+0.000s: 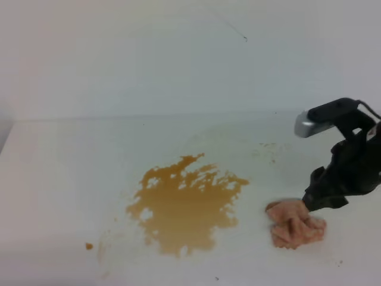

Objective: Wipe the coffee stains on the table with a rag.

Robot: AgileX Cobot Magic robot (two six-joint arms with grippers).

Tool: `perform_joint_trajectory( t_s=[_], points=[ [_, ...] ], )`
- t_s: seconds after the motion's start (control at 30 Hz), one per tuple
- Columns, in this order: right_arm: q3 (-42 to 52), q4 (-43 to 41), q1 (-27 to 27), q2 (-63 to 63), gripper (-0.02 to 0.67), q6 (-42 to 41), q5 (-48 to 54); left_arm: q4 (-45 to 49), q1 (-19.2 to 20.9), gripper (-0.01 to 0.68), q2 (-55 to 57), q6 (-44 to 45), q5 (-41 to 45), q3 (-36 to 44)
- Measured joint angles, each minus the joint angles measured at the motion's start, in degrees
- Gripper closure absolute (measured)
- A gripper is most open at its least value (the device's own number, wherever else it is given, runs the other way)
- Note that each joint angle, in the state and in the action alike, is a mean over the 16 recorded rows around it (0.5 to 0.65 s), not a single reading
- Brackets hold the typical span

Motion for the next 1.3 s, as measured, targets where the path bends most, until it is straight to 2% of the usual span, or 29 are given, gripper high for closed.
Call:
perform_joint_trajectory(
  t_s=[0.17,0.3,0.43,0.7,0.9,1.3],
  points=[
    [-0.01,-0.81,1.62,6.11,0.205,1.71,-3.70,0.00,0.00,0.673,0.00,0.00,0.05,-0.14],
    [-0.02,-1.93,2.35,10.67,0.204,2.65,-6.10,0.00,0.00,0.673,0.00,0.00,0.00,-0.14],
    [-0.06,-3.64,2.81,14.43,0.251,4.08,-7.49,0.00,0.00,0.673,0.18,-0.01,0.11,-0.42],
    [-0.99,-6.46,2.96,18.76,0.418,6.11,-8.02,0.00,0.00,0.673,0.09,0.00,0.00,-0.14],
    [-5.85,-6.88,2.96,19.69,0.526,6.02,-5.79,0.00,0.00,0.674,-0.09,0.00,-0.05,0.00],
    [-24.16,-6.05,3.08,25.66,0.554,5.70,0.82,0.00,0.00,0.674,-0.18,0.01,-0.11,0.14]
  ],
)
